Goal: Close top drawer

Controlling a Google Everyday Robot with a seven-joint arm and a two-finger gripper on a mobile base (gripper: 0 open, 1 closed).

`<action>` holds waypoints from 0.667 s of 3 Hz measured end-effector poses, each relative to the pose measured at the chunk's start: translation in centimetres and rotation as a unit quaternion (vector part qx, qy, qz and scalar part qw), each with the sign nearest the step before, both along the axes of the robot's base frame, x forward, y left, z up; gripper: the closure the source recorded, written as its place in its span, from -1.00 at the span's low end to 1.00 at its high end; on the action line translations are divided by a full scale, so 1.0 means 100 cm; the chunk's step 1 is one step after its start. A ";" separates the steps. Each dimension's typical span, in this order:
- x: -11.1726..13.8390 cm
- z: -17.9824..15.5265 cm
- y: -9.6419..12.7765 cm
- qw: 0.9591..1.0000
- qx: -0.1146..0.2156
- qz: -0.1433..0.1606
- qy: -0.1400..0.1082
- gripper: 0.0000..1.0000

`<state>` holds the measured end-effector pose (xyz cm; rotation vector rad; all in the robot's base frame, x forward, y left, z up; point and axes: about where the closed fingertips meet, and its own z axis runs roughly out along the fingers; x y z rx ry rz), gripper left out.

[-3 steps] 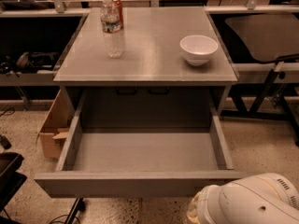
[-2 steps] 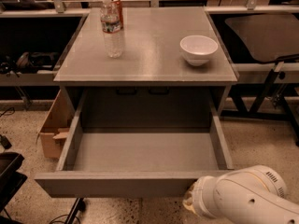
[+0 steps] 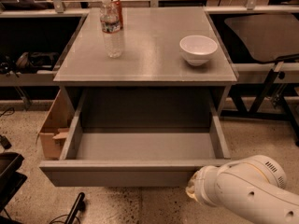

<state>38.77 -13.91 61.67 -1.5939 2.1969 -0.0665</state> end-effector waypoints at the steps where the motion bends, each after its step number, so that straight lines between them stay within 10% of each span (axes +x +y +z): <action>1: 0.020 -0.006 -0.003 1.000 0.007 0.000 -0.017 1.00; 2: 0.020 -0.007 -0.003 1.000 0.007 0.000 -0.018 1.00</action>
Offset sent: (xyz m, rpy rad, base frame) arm 0.1428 -0.0188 -0.0398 0.0432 -0.1864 -0.0098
